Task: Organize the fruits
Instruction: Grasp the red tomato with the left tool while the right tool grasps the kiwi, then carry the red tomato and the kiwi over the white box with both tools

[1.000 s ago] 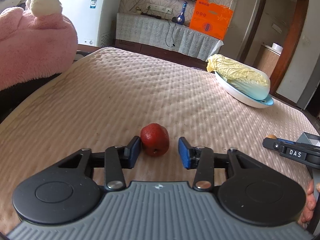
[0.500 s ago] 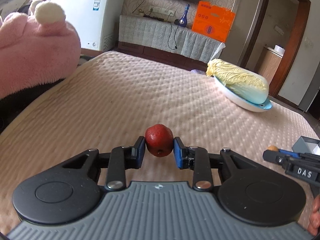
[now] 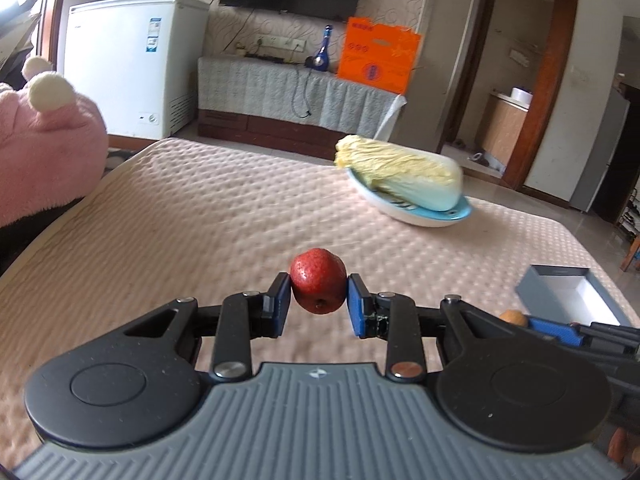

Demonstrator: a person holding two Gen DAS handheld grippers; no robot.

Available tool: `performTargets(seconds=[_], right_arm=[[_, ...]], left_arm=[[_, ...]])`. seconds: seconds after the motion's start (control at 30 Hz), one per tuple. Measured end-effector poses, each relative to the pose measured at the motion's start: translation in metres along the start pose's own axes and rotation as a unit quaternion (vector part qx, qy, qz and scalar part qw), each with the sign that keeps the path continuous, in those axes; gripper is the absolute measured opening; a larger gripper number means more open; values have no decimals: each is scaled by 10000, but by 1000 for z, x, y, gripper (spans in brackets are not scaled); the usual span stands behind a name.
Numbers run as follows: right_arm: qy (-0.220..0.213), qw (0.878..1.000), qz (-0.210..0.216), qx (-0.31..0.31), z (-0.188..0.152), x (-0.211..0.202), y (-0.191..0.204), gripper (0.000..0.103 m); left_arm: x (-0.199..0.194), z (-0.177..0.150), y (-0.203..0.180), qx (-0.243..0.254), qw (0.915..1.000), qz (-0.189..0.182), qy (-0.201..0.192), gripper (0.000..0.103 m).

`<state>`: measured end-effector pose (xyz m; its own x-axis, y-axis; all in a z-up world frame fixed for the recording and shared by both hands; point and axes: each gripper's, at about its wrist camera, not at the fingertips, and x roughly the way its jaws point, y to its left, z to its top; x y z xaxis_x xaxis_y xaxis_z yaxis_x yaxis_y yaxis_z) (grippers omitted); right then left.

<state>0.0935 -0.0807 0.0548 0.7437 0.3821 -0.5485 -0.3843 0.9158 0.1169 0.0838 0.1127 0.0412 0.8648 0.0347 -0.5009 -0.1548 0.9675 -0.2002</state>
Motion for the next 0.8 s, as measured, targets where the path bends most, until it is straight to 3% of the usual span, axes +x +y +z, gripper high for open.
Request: performTargets(seconds=[0.47, 0.8], right_arm=[[-201, 9998, -54, 6, -22, -69, -3, 29], [-458, 9988, -193, -45, -28, -117, -27, 29]], left_arm=[[-42, -10, -48, 161, 9996, -208, -71, 35], [-57, -24, -99, 464, 9975, -521, -73, 35]])
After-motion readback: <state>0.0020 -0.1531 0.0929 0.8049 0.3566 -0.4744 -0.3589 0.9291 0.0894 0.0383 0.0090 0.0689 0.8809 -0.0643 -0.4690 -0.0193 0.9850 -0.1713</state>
